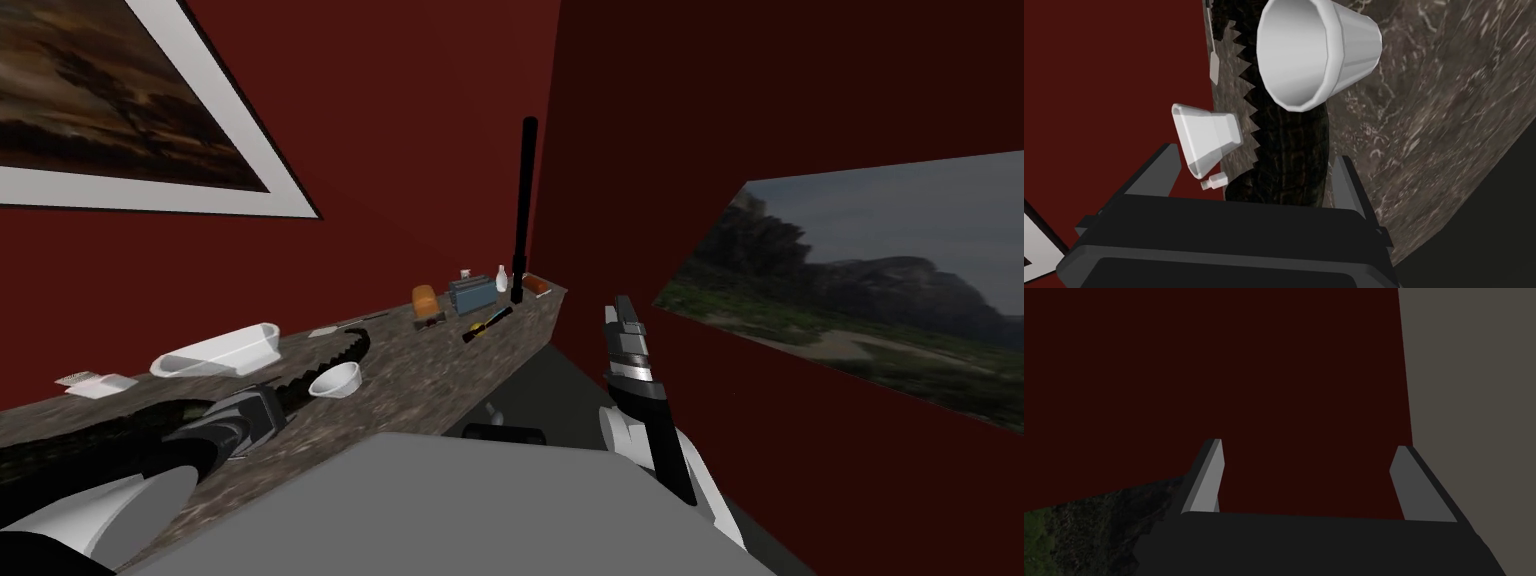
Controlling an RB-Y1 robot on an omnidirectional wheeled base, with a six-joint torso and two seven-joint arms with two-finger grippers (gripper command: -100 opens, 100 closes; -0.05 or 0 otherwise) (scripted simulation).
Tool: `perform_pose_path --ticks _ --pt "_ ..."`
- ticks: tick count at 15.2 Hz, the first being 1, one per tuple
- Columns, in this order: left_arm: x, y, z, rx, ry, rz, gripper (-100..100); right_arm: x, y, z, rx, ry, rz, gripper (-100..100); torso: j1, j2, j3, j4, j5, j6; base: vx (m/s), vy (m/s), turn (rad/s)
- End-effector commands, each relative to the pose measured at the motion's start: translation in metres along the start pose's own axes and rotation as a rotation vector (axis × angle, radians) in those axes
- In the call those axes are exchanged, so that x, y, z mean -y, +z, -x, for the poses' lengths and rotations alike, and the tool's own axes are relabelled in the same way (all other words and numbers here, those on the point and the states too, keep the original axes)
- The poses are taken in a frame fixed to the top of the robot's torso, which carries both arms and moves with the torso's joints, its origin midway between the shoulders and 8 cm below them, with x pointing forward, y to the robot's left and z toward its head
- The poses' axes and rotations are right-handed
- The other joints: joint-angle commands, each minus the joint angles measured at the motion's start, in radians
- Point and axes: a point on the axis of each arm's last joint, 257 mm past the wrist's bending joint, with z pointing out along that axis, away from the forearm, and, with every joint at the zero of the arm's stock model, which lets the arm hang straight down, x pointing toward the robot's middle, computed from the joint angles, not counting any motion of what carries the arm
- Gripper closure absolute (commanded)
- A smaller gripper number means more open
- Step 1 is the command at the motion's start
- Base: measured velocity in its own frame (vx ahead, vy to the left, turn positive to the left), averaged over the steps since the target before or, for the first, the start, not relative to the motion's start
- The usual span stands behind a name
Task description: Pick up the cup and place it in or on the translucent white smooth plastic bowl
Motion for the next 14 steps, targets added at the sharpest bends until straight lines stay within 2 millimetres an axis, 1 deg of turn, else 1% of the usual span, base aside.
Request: perform_pose_path --ticks 1,2,3,5,6,8,9,11,12,13,14 --pt "-0.012 -0.004 0.008 0.019 -0.005 0.05 -100 0.0 0.0 0.0 0.0 0.0 0.0 0 0.0 0.0 0.0 0.0 0.0 0.0 0.058 0.001 -0.136" --pt "-0.015 -0.004 0.009 0.021 -0.005 0.059 -100 0.0 0.0 0.0 0.0 0.0 0.0 0 0.0 -0.001 0.0 0.0 0.0 0.0 0.047 0.002 -0.051" --pt "-0.022 -0.008 0.018 0.038 -0.01 0.094 -100 0.0 0.0 0.0 0.0 0.0 0.0 0 0.0 0.0 0.0 0.0 0.0 0.0 0.046 0.005 -0.124" --pt "-0.029 -0.009 0.02 0.046 -0.01 0.122 -100 0.0 0.0 0.0 0.0 0.0 0.0 0 0.001 0.0 0.0 0.0 0.0 0.0 0.046 0.011 -0.094" --pt "-0.035 -0.013 0.028 0.06 -0.015 0.15 -100 0.0 0.0 0.0 0.0 0.0 0.0 0 0.001 0.0 0.0 0.0 0.0 0.0 0.051 0.006 -0.135" --pt "-0.044 -0.014 0.03 0.069 -0.015 0.183 -100 0.0 0.0 0.0 0.0 0.0 0.0 0 0.001 -0.001 0.0 0.0 0.0 0.0 0.053 0.014 -0.088" --pt "-0.05 -0.019 0.038 0.083 -0.019 0.213 -100 0.0 0.0 0.0 0.0 0.0 0.0 0 0.001 0.0 0.0 0.0 0.0 0.0 0.051 0.016 -0.107" --pt "-0.057 -0.021 0.04 0.091 -0.019 0.241 -100 0.0 0.0 0.0 0.0 0.0 0.0 0 0.001 0.0 0.0 0.0 0.0 0.0 0.041 0.017 -0.1" --pt "-0.066 -0.026 0.048 0.108 -0.023 0.283 -100 0.0 0.0 0.0 0.0 0.0 0.0 0 0.001 0.0 0.0 0.0 0.0 0.0 0.043 0.016 -0.124" --pt "-0.07 -0.027 0.049 0.112 -0.023 0.297 -100 0.0 0.0 0.0 0.0 0.0 0.0 0 0.001 0.0 0.0 0.0 0.0 0.0 0.043 0.021 -0.136" --pt "-0.076 -0.032 0.055 0.125 -0.026 0.327 -100 0.0 0.0 0.0 0.0 0.0 0.0 0 0.001 0.0 0.0 0.0 0.0 0.0 0.048 0.025 -0.157"
